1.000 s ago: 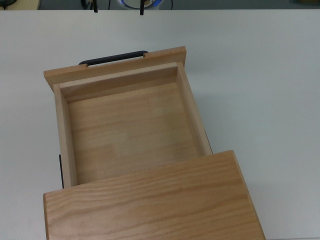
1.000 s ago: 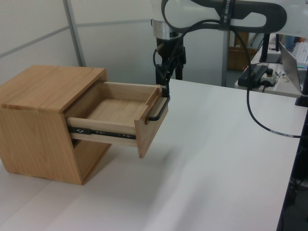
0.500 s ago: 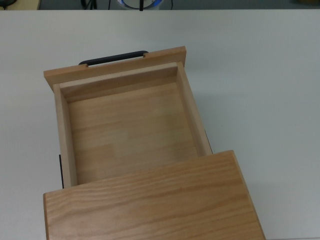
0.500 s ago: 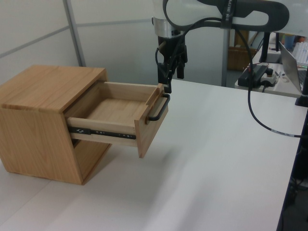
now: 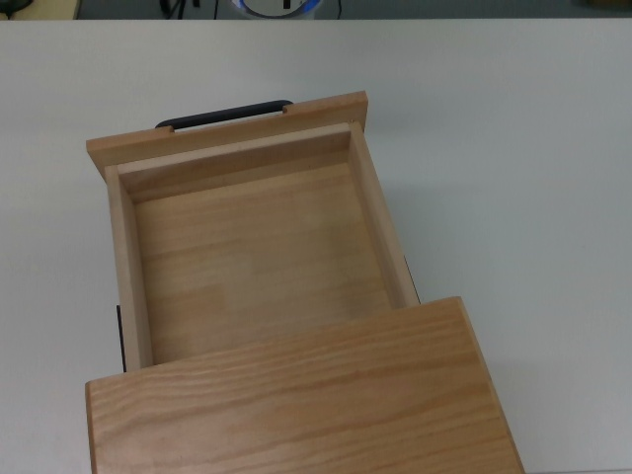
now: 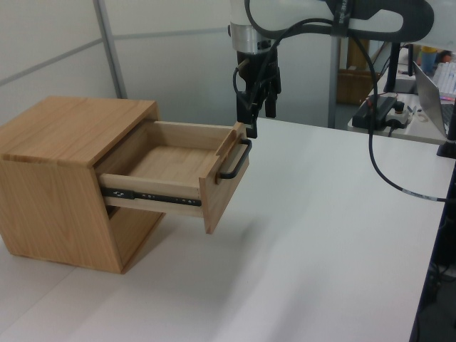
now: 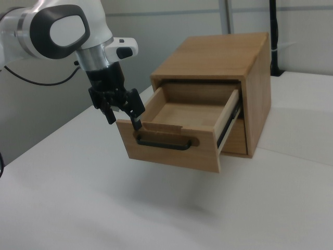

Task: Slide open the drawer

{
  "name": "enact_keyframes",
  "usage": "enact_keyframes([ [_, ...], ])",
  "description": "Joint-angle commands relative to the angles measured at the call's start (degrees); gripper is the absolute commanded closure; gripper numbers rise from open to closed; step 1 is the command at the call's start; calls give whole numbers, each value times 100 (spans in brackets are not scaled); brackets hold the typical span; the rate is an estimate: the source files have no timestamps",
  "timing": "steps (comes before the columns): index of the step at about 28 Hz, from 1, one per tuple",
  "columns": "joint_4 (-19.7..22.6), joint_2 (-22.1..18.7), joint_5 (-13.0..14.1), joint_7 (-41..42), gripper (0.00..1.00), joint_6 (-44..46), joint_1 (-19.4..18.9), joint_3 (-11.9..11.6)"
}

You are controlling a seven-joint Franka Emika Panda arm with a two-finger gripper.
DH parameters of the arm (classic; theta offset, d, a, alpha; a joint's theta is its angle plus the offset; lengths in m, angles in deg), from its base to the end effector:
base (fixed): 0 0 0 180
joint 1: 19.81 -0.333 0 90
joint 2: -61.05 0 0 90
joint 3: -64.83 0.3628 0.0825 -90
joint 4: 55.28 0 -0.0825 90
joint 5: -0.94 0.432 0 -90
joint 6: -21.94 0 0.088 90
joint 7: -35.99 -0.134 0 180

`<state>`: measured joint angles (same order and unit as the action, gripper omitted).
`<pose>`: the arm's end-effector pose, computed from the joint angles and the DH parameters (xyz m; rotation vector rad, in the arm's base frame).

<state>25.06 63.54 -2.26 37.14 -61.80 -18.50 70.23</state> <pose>0.6057 0.0338 0.6954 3.0877 0.1310 0.0268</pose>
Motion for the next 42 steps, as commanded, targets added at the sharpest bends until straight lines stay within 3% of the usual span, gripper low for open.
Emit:
enact_keyframes([
  [1, -37, -48, 126, 148, 0, 165, -8, -56],
  [27, -37, -56, 21, 87, 0, 323, 1, -65],
  [42, -37, -65, 82, 69, 0, 385, 62, -390],
])
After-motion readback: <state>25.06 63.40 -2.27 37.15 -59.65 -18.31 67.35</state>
